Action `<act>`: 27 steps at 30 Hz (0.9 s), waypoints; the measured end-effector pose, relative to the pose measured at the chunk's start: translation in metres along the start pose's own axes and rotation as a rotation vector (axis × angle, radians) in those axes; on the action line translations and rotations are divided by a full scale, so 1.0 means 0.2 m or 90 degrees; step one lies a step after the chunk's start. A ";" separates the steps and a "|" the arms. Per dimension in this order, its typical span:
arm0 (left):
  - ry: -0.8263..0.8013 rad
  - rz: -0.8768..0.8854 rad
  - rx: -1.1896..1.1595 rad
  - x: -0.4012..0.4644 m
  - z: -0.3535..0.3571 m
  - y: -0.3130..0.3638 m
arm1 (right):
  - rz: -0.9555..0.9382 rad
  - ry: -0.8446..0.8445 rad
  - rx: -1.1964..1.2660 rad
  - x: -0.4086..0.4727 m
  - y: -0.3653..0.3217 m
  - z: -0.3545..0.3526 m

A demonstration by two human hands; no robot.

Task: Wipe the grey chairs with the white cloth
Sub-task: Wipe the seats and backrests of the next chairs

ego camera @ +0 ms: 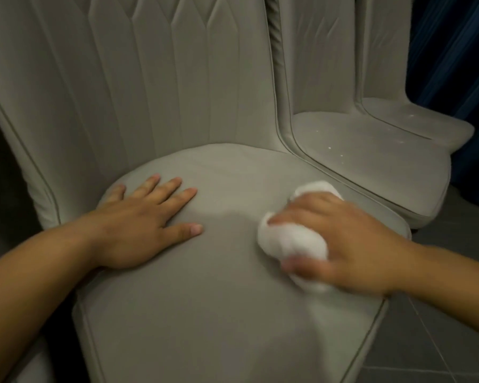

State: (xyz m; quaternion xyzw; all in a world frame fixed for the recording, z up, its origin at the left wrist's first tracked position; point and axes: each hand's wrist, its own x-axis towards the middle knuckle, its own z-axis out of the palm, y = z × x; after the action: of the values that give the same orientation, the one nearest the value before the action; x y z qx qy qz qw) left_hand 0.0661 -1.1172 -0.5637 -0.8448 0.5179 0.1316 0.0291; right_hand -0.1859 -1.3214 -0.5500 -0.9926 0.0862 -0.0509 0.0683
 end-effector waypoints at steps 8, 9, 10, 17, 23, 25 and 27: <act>-0.005 -0.002 -0.006 -0.02 0.00 0.01 | 0.122 0.039 -0.016 0.42 0.07 0.07; -0.007 0.001 -0.004 -0.02 0.00 0.00 | 0.109 0.043 -0.006 0.32 0.07 0.05; -0.007 0.003 -0.003 -0.02 0.00 0.00 | 0.094 0.044 0.003 0.20 0.07 0.03; 0.004 0.006 0.012 0.00 0.01 0.00 | 0.040 0.029 0.014 -0.43 0.10 -0.07; 0.021 -0.012 0.001 0.01 0.03 -0.01 | 0.153 0.046 -0.015 0.19 0.24 -0.04; 0.013 -0.009 -0.001 0.00 0.02 0.00 | 0.191 0.040 -0.045 0.38 0.26 0.00; 0.008 -0.005 -0.001 -0.01 0.00 0.00 | 0.219 0.025 -0.062 0.44 0.25 0.03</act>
State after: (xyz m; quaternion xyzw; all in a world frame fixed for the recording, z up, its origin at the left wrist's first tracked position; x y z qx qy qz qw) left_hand 0.0642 -1.1157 -0.5639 -0.8476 0.5148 0.1264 0.0258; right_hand -0.1065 -1.3854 -0.5547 -0.9641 0.2588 -0.0536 0.0261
